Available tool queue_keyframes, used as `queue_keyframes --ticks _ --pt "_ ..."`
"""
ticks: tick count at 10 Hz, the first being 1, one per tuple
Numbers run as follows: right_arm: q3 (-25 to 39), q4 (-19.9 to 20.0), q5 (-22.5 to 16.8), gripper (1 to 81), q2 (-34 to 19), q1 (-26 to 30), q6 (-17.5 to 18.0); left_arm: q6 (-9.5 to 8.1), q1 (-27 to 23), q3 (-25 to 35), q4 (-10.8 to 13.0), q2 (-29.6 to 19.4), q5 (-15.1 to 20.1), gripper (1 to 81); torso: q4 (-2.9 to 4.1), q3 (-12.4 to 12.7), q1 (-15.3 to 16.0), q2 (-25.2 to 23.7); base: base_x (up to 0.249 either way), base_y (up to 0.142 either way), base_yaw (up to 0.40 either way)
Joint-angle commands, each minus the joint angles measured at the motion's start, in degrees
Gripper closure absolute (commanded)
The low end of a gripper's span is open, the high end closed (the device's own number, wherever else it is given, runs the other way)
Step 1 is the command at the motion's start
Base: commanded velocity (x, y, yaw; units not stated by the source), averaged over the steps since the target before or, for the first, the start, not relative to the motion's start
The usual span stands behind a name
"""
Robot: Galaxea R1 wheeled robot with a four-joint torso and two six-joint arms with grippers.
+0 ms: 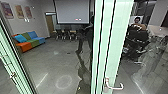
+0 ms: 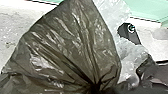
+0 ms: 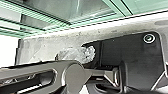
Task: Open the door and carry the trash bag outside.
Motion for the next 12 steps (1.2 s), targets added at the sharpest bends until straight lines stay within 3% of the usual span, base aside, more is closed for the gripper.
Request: queue_keyframes --ticks 1,4,8,10,12 --pt "9.86 -0.60 -6.17 1.0 -11.42 10.61 -0.04 0.06 -2.21 0.48 0.50 0.33 3.11 81.1 0.00 0.00 0.00 0.00 0.000 0.000 0.000" --pt "12.34 0.62 -11.63 1.0 -17.76 17.73 1.20 0.06 -2.13 0.48 0.50 0.86 3.11 81.1 0.00 -0.02 0.00 0.00 0.000 0.000 0.000" --pt "14.44 4.15 -23.94 1.0 -24.18 31.17 2.16 -0.11 -2.57 0.39 0.41 1.30 3.02 81.1 0.00 -0.02 0.00 0.00 0.000 0.000 0.000" --pt "15.93 6.09 -29.91 1.0 -26.98 39.18 8.37 -0.11 -2.57 0.39 0.24 1.38 2.93 81.1 0.00 -0.02 0.00 0.00 0.000 0.000 0.000" --pt "17.78 6.08 -34.20 1.0 -30.32 46.37 18.02 -0.11 -2.57 0.39 0.24 1.38 2.93 81.1 0.00 -0.02 0.00 0.00 0.000 0.000 0.000"
